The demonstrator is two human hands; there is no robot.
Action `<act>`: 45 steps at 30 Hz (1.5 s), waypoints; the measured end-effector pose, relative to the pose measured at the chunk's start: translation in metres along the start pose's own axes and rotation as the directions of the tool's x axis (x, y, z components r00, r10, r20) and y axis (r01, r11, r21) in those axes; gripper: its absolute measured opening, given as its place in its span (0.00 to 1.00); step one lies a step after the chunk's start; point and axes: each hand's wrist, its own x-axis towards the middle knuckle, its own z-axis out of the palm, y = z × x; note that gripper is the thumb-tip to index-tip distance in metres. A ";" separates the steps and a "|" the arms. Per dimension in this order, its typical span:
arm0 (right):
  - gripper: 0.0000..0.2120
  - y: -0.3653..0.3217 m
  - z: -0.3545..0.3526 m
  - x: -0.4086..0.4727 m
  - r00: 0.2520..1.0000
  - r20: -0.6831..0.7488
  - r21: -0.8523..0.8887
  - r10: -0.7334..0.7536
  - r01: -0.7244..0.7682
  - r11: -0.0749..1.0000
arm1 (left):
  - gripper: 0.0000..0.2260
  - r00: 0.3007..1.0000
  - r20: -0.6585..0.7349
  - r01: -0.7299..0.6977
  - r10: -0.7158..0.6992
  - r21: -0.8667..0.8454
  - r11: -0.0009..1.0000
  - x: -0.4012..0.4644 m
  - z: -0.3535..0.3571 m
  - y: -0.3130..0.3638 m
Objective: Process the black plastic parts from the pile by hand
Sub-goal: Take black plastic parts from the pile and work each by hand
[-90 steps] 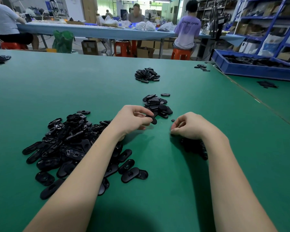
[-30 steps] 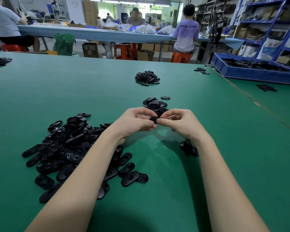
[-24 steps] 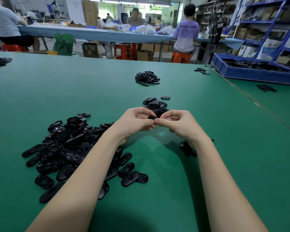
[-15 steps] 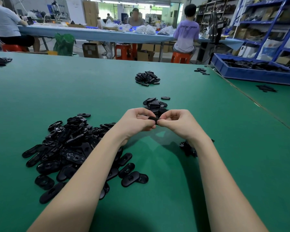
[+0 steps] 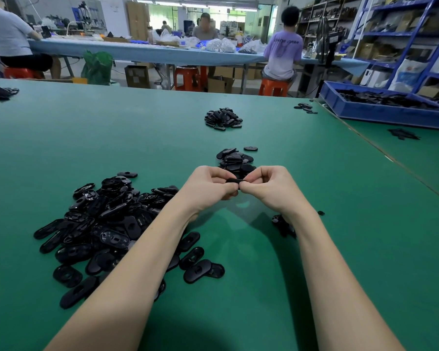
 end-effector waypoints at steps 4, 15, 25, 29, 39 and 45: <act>0.07 0.000 0.001 -0.001 1.000 -0.002 0.018 -0.013 0.013 1.000 | 0.04 1.000 -0.007 -0.002 0.002 0.018 1.000 0.001 0.000 0.000; 0.07 0.001 0.000 -0.004 0.999 0.025 0.093 -0.044 0.041 0.995 | 0.06 0.996 0.031 -0.082 0.082 0.000 0.997 0.004 -0.008 -0.007; 0.07 0.004 -0.011 -0.006 0.995 0.039 0.181 0.096 -0.102 0.978 | 0.07 0.947 -0.034 -0.265 0.321 0.485 0.834 0.010 -0.014 -0.011; 0.05 0.011 -0.016 -0.005 0.993 0.010 0.105 0.118 -0.119 0.987 | 0.07 0.934 -0.143 -0.215 0.327 0.505 0.836 0.034 -0.015 -0.002; 0.06 0.013 -0.020 -0.004 0.995 0.025 0.046 0.100 -0.101 0.994 | 0.02 0.973 -0.170 -0.006 0.155 0.657 0.754 0.104 0.000 0.035; 0.07 0.013 -0.019 -0.005 0.994 0.020 0.022 0.111 -0.111 0.994 | 0.02 0.980 -0.181 0.045 0.082 0.604 0.796 0.106 0.000 0.024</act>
